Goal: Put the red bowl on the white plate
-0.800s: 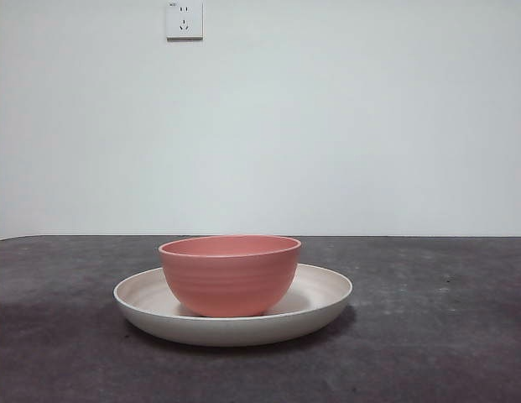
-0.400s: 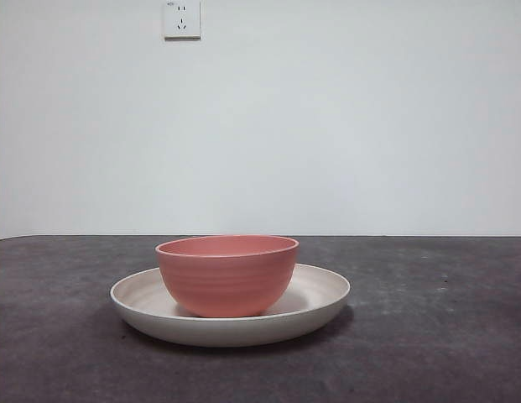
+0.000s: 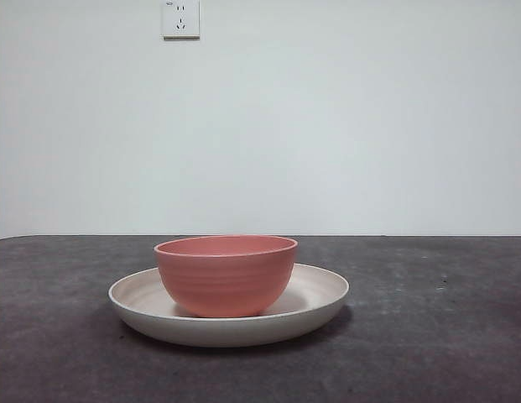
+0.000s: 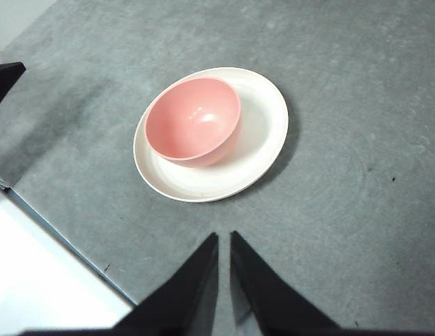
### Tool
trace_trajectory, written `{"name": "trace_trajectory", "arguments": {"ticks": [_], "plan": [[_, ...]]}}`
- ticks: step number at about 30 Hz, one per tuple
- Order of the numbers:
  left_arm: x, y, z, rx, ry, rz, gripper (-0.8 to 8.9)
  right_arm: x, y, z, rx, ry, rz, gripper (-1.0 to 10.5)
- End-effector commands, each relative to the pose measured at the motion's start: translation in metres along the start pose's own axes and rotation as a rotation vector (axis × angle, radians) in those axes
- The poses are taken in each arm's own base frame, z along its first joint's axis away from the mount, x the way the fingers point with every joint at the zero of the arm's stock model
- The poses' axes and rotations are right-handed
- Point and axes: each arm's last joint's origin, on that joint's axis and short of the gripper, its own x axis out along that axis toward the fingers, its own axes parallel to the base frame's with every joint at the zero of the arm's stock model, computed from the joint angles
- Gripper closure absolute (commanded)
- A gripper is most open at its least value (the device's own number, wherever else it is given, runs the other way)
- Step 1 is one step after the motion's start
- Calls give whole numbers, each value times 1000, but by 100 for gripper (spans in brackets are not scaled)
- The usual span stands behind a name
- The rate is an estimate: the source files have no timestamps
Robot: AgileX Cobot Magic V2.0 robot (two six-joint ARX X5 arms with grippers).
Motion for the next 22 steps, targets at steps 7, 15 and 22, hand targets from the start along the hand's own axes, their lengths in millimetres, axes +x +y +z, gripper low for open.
{"name": "trace_trajectory", "arguments": {"ticks": [7,15,22], "plan": [[7,6,-8,21,-63,56,786,-1,2,2,3,-12,9,922],[7,8,-8,26,-64,84,786,-1,2,2,3,-12,10,923],[7,8,-8,26,-64,83,786,-1,2,2,3,-12,10,922]]}}
